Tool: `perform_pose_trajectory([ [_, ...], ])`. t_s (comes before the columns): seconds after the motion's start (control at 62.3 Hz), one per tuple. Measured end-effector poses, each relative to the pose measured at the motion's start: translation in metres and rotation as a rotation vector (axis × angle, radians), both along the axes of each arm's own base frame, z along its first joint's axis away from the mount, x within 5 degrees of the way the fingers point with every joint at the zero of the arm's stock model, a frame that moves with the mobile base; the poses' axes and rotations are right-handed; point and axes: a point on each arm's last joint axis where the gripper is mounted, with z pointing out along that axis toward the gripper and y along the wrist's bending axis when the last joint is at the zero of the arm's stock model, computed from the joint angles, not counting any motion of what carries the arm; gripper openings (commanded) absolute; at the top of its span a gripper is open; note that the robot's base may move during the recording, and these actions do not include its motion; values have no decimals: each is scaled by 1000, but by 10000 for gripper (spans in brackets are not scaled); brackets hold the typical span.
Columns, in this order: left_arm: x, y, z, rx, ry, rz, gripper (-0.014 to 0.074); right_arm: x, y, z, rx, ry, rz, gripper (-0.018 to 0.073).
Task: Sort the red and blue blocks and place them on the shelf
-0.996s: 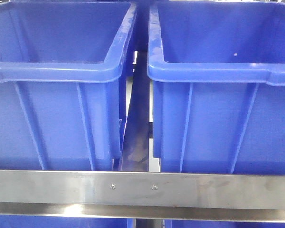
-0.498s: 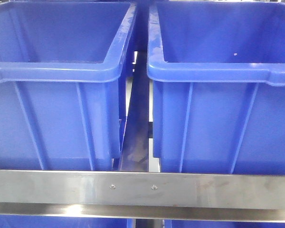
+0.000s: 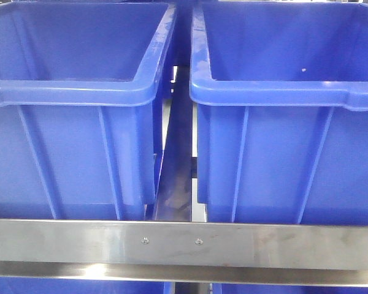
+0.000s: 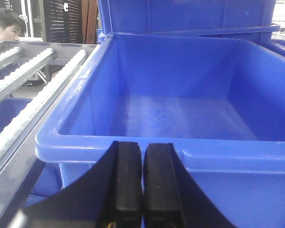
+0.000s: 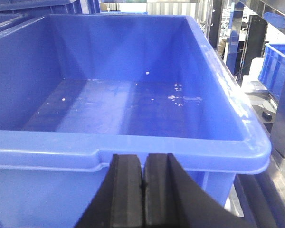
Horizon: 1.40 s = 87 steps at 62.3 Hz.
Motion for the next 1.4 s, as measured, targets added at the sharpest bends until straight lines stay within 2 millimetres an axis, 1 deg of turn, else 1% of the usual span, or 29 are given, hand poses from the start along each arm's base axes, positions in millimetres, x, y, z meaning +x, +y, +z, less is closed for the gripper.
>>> perform_pose_trajectory([
  [1.397,0,0,0,2,1,0,124,0,0,0,2,0,0,51],
])
